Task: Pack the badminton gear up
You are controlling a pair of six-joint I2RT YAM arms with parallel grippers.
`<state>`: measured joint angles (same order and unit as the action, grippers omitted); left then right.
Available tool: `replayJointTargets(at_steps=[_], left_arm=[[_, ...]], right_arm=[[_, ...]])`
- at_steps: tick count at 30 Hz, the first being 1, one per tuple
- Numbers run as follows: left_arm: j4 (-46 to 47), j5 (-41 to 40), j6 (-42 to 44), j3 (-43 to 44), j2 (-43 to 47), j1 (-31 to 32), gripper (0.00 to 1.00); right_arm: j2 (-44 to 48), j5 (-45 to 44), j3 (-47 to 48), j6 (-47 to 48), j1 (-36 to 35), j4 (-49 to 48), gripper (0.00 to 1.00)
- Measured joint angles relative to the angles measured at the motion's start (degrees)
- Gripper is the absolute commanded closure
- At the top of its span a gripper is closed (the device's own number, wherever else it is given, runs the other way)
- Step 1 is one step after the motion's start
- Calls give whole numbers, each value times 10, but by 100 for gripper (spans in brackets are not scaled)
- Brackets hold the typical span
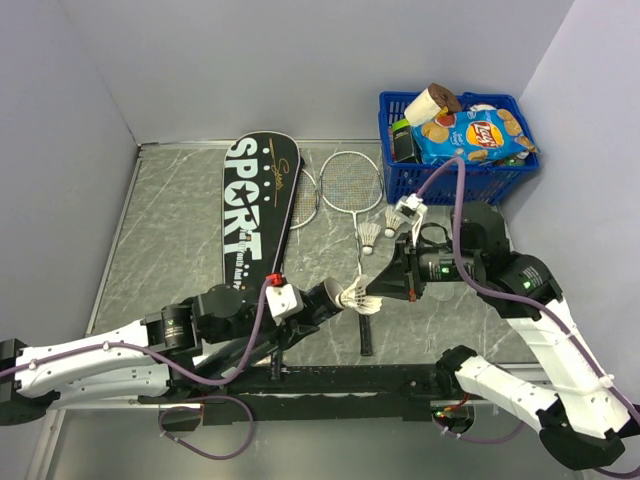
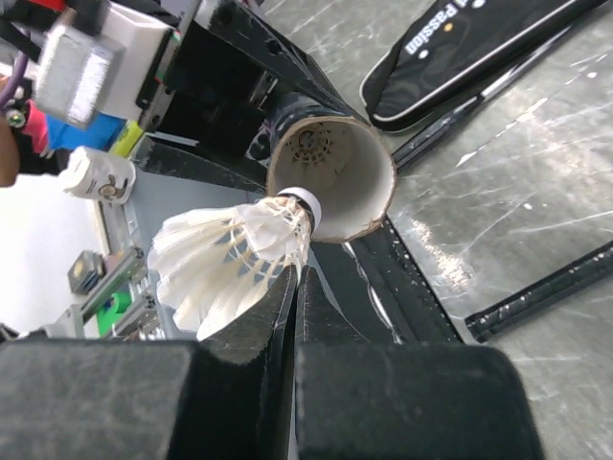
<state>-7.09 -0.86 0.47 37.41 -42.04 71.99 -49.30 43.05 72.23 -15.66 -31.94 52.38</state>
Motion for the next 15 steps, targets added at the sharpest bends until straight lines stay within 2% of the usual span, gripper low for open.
replayJointTargets(at_steps=[9,15], left_arm=[[5,31,0,-4,18,0,57],[5,44,0,-4,22,1,57]], right_arm=[[-16,16,-22,-15,-3,-18,100],[-46,18,-22,-35,-33,-53,100]])
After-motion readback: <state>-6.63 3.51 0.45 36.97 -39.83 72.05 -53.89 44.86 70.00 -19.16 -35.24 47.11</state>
